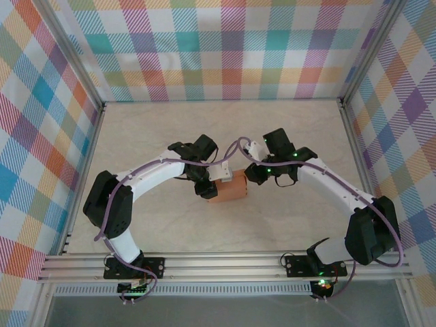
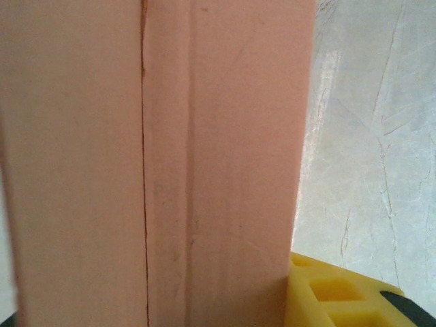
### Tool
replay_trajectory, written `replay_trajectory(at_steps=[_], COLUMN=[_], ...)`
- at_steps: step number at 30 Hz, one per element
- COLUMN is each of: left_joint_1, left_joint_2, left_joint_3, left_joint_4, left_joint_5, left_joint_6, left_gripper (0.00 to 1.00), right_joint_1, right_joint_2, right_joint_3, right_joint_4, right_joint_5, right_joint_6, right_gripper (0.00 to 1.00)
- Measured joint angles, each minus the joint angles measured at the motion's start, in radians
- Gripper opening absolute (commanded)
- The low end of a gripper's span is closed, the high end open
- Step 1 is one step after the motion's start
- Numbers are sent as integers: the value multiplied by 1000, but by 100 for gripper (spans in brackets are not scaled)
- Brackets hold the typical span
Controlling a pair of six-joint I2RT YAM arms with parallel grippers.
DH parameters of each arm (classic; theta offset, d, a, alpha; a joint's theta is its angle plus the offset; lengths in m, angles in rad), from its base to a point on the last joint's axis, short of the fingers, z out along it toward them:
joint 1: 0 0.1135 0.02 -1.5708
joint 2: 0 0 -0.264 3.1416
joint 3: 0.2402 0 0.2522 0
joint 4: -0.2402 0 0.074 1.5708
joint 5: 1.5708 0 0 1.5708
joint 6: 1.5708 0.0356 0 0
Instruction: Fold the paper box
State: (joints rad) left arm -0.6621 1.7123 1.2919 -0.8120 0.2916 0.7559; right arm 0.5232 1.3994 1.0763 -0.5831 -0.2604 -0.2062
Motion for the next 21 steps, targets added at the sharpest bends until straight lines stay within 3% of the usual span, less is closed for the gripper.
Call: replay_trajectory(at_steps=[2,10,11,13,21], left_joint_1=[0,0,0,0,0], left_joint_2=[0,0,0,0,-11], left_joint_3=[0,0,0,0,-6], left_joint_4=[-3,-1,0,3,37], left_joint_5=[0,0,0,1,4], left_joint_6=[0,-4,-7,-7,-56], left_gripper=[40,44,47,62,85], right_joint_1=[1,16,19,24,74], right_joint_2=[0,1,1,1,0], right_joint_3=[7,13,13,13,12], right_joint_4=[-10,-21,-21,-19,5], right_joint_5=[14,56,63,72,157], right_joint_6=[-6,-11,-7,13,63], right_gripper=[0,0,0,0,0])
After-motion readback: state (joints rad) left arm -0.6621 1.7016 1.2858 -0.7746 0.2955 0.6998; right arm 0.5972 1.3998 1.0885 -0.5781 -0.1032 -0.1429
